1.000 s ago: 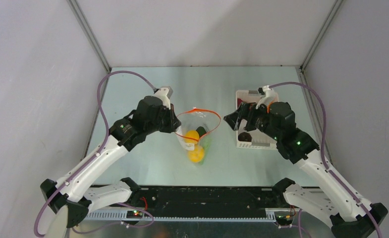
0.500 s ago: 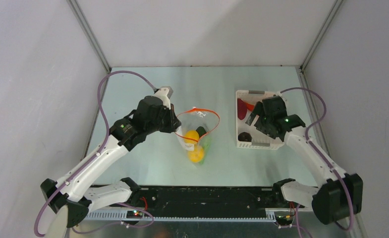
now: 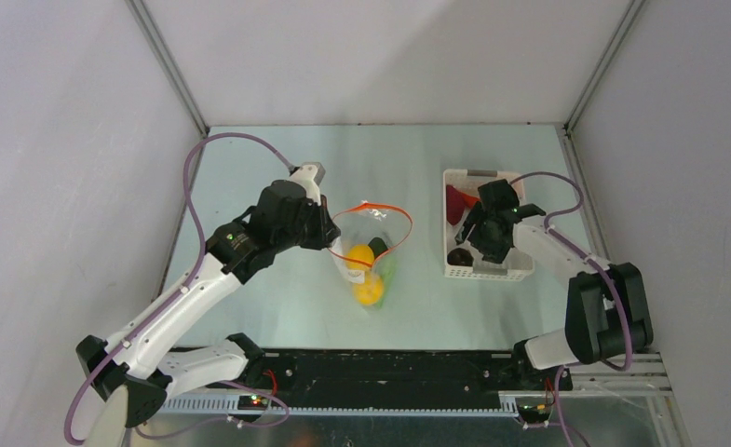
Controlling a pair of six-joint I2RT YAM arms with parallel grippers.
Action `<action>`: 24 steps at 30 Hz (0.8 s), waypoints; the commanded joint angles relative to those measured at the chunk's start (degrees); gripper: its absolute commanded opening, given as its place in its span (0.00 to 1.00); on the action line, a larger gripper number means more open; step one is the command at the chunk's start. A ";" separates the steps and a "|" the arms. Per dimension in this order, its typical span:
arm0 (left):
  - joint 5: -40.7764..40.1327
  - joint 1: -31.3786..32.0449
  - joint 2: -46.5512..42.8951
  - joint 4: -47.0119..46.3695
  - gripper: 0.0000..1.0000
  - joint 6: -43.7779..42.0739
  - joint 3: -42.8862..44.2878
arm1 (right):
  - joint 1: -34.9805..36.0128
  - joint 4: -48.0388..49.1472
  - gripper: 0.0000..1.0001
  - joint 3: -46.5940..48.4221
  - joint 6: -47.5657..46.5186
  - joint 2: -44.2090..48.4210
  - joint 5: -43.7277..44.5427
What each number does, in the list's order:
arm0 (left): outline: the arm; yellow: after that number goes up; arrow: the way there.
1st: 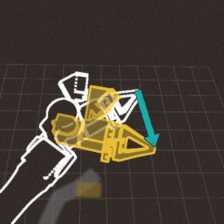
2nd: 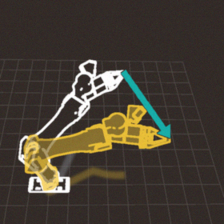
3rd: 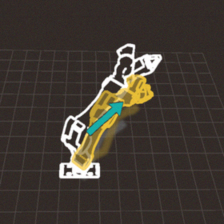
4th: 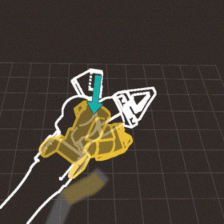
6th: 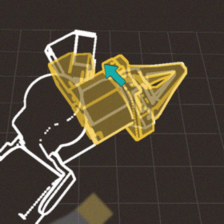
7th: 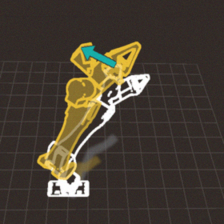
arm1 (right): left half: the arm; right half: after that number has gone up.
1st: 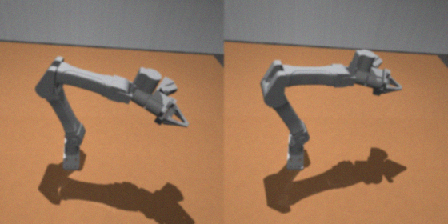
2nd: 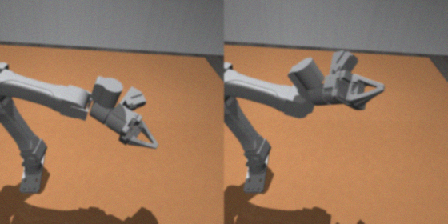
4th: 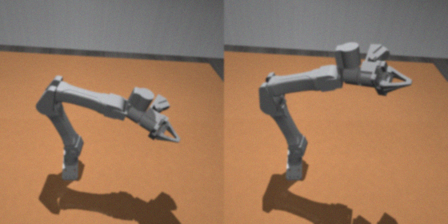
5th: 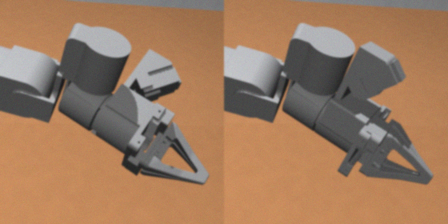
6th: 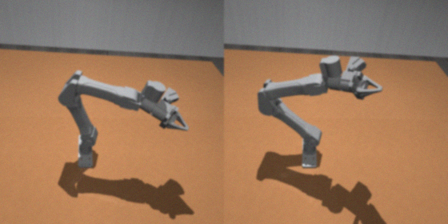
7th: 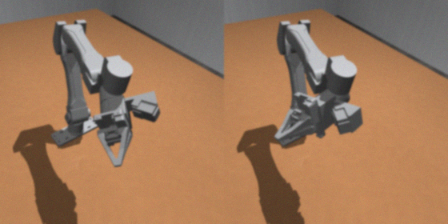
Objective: Place the food in the zip-top bag and seal the zipper
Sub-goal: Pick up the fake fruit from the bin.
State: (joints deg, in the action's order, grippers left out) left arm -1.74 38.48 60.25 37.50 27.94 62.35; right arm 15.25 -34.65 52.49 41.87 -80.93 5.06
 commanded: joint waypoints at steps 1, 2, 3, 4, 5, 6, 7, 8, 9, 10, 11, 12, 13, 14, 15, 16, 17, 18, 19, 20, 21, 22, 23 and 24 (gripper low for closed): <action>-0.27 -0.26 -0.50 -0.44 0.00 -1.33 0.28 | -0.06 3.01 0.74 -0.82 0.51 -2.87 -2.39; -0.23 -0.27 -0.49 -0.46 0.00 -1.34 0.30 | -0.04 3.19 0.73 -0.86 0.48 -3.68 -2.63; -0.20 -0.26 -0.42 -0.48 0.00 -1.37 0.31 | -0.04 3.52 0.72 -0.93 0.49 -4.05 -3.13; -0.20 -0.32 -0.45 -0.42 0.00 -1.35 0.32 | -0.06 3.79 0.71 -1.00 0.49 -4.83 -3.35; -0.31 -0.28 -0.52 -0.43 0.00 -1.33 0.36 | -0.05 4.20 0.71 -1.17 0.50 -5.24 -3.58; -0.40 -0.26 -0.46 -0.42 0.00 -1.38 0.34 | -0.04 4.44 0.71 -1.21 0.52 -6.09 -3.75; -0.39 -0.25 -0.45 -0.41 0.00 -1.39 0.32 | -0.06 4.80 0.71 -1.30 0.51 -6.53 -3.94; -0.38 -0.25 -0.47 -0.36 0.00 -1.33 0.32 | -0.05 5.00 0.70 -1.32 0.50 -7.54 -4.23; -0.33 -0.25 -0.46 -0.37 0.00 -1.37 0.36 | -0.04 5.49 0.68 -1.40 0.56 -8.00 -4.34; -0.30 -0.25 -0.43 -0.35 0.00 -1.37 0.33 | -0.04 6.01 0.65 -1.41 0.75 -8.96 -5.25; -0.29 -0.25 -0.49 -0.43 0.00 -1.33 0.32 | -0.08 6.31 0.64 -1.49 1.06 -9.46 -5.82; -0.35 -0.25 -0.53 -0.42 0.00 -1.36 0.28 | -0.06 6.91 0.60 -1.55 1.22 -10.22 -6.63; -0.36 -0.26 -0.56 -0.41 0.00 -1.35 0.25 | -0.05 7.21 0.58 -1.58 1.51 -10.94 -6.95; -0.44 -0.25 -0.57 -0.36 0.00 -1.33 0.30 | -0.04 7.64 0.54 -1.59 1.66 -11.20 -7.46; -0.48 -0.27 -0.57 -0.33 0.00 -1.36 0.31 | -0.04 7.83 0.52 -1.60 1.84 -11.52 -7.67; -0.47 -0.21 -0.57 -0.36 0.00 -1.38 0.32 | -0.06 8.11 0.46 -1.60 1.87 -11.57 -7.89; -0.51 -0.30 -0.61 -0.39 0.00 -1.35 0.32 | -0.05 8.11 0.43 -1.60 1.90 -11.39 -7.84; -0.57 -0.32 -0.65 -0.38 0.00 -1.38 0.25 | -0.04 8.04 0.37 -1.60 1.85 -11.20 -7.31; -0.62 -0.26 -0.61 -0.48 0.00 -1.40 0.24 | -0.04 7.95 0.31 -1.60 1.82 -10.53 -6.93; -0.63 -0.26 -0.60 -0.42 0.00 -1.40 0.23 | -0.15 7.59 0.28 -1.62 1.78 -10.07 -6.19; -0.52 -0.25 -0.59 -0.42 0.00 -1.40 0.23 | -0.18 7.41 0.22 -1.61 1.65 -8.99 -5.84; -0.45 -0.25 -0.55 -0.45 0.00 -1.40 0.23 | -0.21 7.03 0.19 -1.60 1.51 -8.33 -5.37; -0.39 -0.27 -0.52 -0.43 0.00 -1.38 0.30 | -0.21 6.87 0.15 -1.60 0.79 -6.96 -5.14; -0.38 -0.30 -0.56 -0.46 0.00 -1.43 0.26 | -0.26 6.44 0.14 -1.60 0.56 -6.30 -5.10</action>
State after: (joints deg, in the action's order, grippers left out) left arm -1.76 38.48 60.25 37.54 27.94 62.35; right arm 14.98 -27.14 51.40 43.03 -90.08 -1.48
